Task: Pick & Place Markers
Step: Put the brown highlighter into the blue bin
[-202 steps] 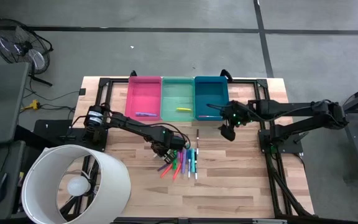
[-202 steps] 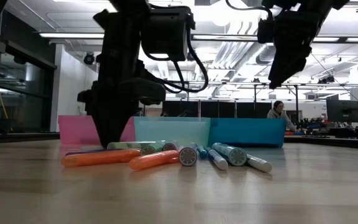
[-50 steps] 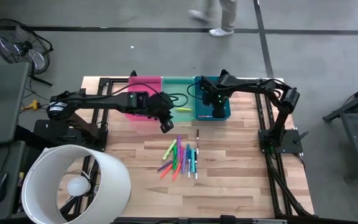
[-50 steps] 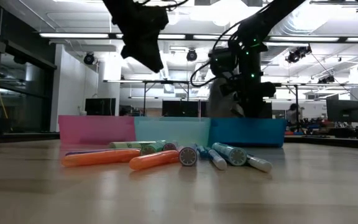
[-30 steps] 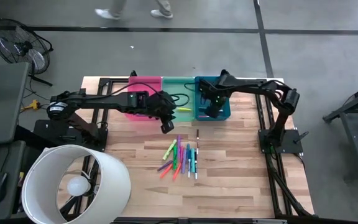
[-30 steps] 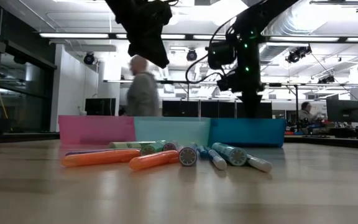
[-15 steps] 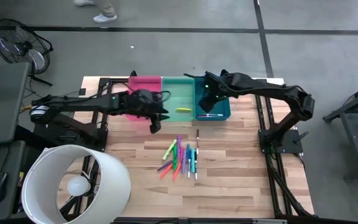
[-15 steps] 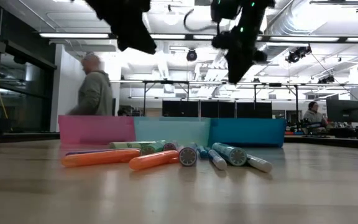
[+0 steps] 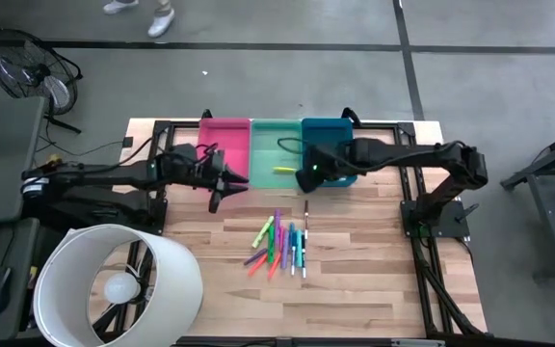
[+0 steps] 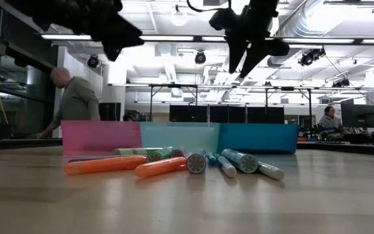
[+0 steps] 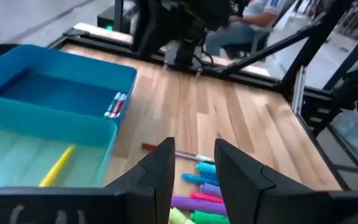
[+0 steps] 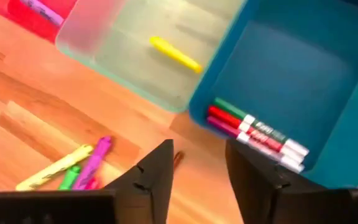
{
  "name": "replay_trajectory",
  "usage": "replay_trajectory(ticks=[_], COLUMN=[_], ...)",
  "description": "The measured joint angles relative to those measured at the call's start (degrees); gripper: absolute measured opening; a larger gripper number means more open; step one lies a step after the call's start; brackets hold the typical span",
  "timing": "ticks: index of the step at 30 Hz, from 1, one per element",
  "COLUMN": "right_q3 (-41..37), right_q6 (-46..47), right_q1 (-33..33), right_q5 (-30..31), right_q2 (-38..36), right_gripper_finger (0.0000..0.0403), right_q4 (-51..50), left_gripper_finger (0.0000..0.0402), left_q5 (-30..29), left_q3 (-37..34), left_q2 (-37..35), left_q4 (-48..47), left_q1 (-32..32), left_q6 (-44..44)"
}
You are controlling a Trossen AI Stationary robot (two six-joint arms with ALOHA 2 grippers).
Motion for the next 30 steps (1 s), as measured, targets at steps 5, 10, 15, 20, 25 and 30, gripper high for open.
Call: replay_trajectory(ticks=[5, 10, 15, 20, 25, 30], right_q3=[0.0, -0.04, -0.07, 0.0, 0.0, -0.11], right_q6=[9.23, 16.34, 21.17, 25.49, 26.83, 26.82], right_q1=[3.08, 6.07, 8.05, 9.43, 10.29, 10.44], right_q5=[-2.5, -5.25, -7.67, -8.76, -9.94, -10.34], right_q2=[3.39, 7.87, 11.97, 14.77, 18.34, 21.83], right_gripper_finger=[0.0187, 0.0207, 0.0209, 0.0209, 0.0209, 0.0209], right_q4=[0.1, -0.16, -0.1, -0.2, 0.68, 0.68], left_gripper_finger=[0.0111, 0.0111, 0.0111, 0.0111, 0.011, 0.011], left_q5=[3.26, 5.56, 5.78, 5.76, 5.74, 5.73], left_q3=[-5.84, -10.64, -16.53, -21.93, -25.51, -26.79], left_q2=[-0.28, -0.3, -0.31, -0.86, -0.85, -0.85], left_q4=[7.8, 14.55, 26.19, 37.21, 44.19, 46.67], left_q1=[-0.01, -0.02, -0.02, -0.02, -0.02, -0.02], left_q6=[-1.76, -3.64, -7.48, -9.54, -10.57, -10.56])
